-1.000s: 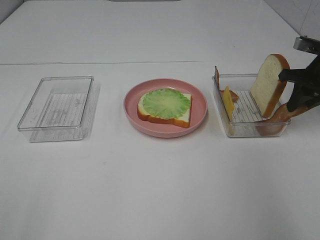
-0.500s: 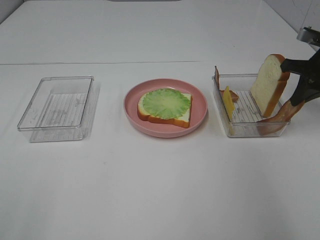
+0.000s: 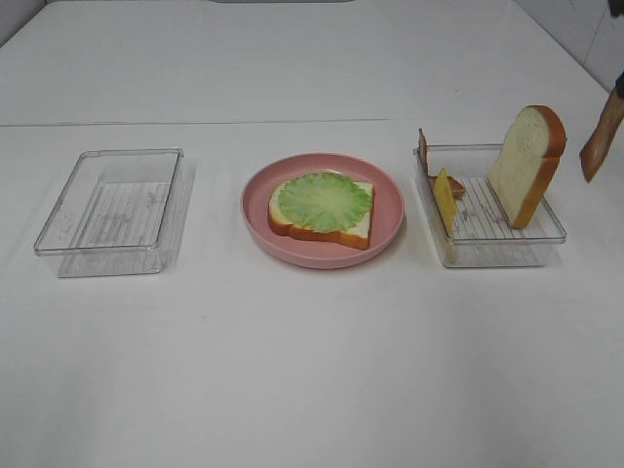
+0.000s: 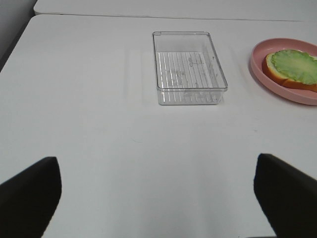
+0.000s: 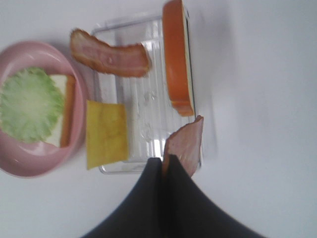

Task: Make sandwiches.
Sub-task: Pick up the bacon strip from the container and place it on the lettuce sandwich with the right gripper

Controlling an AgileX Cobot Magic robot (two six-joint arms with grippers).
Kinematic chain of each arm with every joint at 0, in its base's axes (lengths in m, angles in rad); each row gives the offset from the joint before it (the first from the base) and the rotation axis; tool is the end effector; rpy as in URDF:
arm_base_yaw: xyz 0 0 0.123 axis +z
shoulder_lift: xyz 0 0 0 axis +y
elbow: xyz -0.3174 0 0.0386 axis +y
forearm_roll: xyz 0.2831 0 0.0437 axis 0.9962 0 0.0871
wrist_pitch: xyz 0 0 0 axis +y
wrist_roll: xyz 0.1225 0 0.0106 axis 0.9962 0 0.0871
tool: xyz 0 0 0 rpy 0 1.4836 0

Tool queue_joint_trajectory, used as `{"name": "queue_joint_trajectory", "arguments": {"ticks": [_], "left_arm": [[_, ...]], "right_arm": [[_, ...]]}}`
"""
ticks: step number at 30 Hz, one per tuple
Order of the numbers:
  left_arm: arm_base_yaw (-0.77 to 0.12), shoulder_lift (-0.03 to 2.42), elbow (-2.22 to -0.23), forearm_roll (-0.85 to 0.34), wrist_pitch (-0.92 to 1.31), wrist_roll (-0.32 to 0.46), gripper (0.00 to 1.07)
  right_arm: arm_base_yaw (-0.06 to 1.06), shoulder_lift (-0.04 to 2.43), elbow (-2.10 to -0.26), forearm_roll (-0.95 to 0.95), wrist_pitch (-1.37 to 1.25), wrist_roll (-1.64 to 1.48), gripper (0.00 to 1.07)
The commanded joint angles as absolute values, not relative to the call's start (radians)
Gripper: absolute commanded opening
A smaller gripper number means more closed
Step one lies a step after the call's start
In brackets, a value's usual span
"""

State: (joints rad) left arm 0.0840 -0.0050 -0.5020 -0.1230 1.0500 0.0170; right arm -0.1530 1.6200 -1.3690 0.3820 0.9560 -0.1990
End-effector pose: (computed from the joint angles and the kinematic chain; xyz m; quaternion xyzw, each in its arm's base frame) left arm 0.0196 -0.0115 0.2821 -0.0261 0.8466 -0.0347 0.5305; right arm 0.3950 -0.0230 0.3066 0.0500 0.9584 0.1345 0.2469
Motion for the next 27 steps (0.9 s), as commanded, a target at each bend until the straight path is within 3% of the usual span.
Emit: {"name": "queue_joint_trajectory", "arguments": {"ticks": [1, 8, 12, 14, 17, 27], "left_arm": [[0.081, -0.024, -0.499, -0.128, 1.033, 0.016, 1.00], [0.081, -0.024, -0.499, -0.131, 1.033, 0.016, 1.00], [0.081, -0.024, -0.499, -0.131, 1.033, 0.016, 1.00], [0.081, -0.024, -0.499, -0.131, 1.033, 0.016, 1.00], [0.081, -0.024, -0.499, -0.131, 1.033, 0.016, 1.00], [0.081, -0.024, -0.499, -0.131, 1.033, 0.016, 1.00]], "right_arm": [[-0.155, 1.572, -1.398, 0.420, 0.962, -0.186, 0.00], [-0.103, 1.554, -1.449, 0.640, 0.930, -0.254, 0.00], [-0.012, 1.569, -1.449, 0.643, 0.879, -0.254, 0.00], [0.127, 1.609, -1.449, 0.667, 0.797, -0.253, 0.00], [0.224, 1.651, -1.449, 0.698, 0.745, -0.258, 0.00], [0.401, 1.826, -1.460, 0.821, 0.600, -0.340, 0.00]]}}
